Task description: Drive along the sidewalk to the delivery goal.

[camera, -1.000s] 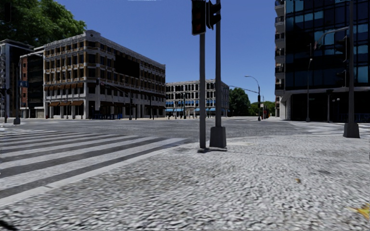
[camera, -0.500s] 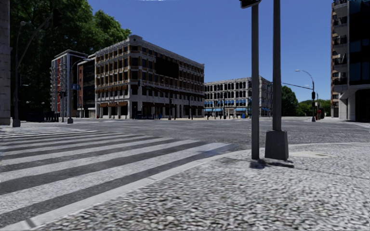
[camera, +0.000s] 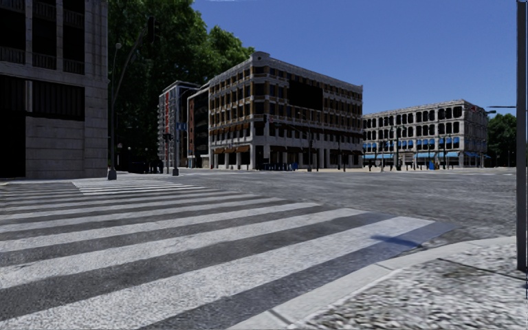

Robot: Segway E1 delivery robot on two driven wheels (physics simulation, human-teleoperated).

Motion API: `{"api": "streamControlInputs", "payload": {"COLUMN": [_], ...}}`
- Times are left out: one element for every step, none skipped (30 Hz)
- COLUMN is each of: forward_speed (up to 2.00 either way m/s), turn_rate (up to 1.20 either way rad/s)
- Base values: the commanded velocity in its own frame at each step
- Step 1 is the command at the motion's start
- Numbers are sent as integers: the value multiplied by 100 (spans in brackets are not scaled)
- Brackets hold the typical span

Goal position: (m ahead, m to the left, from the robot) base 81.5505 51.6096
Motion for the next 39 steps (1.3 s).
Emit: {"api": "streamControlInputs", "payload": {"forward_speed": [194, 194, 194, 194, 194, 194, 194, 194, 194, 194, 194, 194, 194, 194, 194, 194, 194, 194, 194, 194, 194, 194, 194, 194, 194, 194, 194, 194, 194, 194, 194, 194, 194, 194, 194, 194, 194, 194, 194], "turn_rate": [61, 61, 61, 61, 61, 61, 61, 61, 61, 61, 61, 61, 61, 61, 61, 61, 61, 61, 61, 61, 61, 61, 61, 61, 61, 61, 61, 52, 52, 42, 38, 41, 41, 47, 52, 55, 55, 56, 58]}}
